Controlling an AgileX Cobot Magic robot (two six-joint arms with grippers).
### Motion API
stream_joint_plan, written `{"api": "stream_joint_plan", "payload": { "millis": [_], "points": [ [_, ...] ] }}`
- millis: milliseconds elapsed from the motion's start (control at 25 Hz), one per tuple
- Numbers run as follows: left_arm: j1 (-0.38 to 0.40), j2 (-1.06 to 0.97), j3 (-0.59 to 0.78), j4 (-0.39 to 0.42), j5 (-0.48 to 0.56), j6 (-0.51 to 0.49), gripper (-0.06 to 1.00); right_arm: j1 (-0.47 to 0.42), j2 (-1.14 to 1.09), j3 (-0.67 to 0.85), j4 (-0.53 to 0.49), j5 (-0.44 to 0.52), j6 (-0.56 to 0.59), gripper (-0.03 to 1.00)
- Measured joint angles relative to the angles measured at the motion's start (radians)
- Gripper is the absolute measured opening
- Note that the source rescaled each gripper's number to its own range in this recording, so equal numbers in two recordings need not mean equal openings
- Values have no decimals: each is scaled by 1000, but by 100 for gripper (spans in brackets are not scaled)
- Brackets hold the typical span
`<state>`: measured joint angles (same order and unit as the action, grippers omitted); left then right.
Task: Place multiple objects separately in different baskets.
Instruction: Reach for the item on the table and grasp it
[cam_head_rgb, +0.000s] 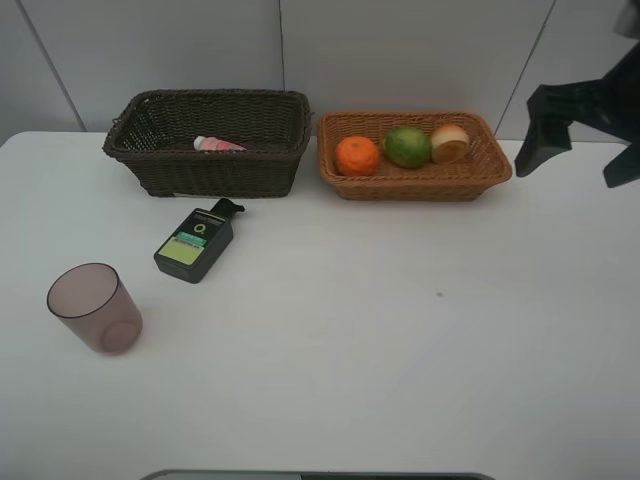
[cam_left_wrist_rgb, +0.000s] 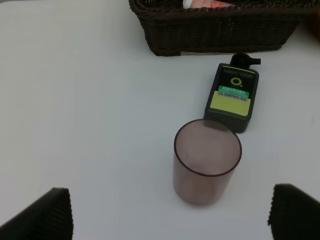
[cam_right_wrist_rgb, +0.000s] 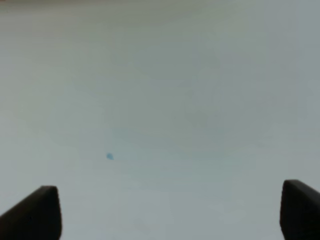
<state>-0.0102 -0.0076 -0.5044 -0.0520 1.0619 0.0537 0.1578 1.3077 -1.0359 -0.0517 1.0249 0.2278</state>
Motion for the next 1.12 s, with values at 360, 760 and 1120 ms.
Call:
{"api": "stream_joint_plan", "payload": {
  "millis": [360,760,1120],
  "points": [
    [0,0,0,0,0,0,100,-46,-550,158,-35,14,0,93],
    [0,0,0,0,0,0,100,-46,-934,165,-70,106,-3,93],
    [0,0,0,0,0,0,100,-46,-1190,190,-176,197,-3,93]
  ]
}}
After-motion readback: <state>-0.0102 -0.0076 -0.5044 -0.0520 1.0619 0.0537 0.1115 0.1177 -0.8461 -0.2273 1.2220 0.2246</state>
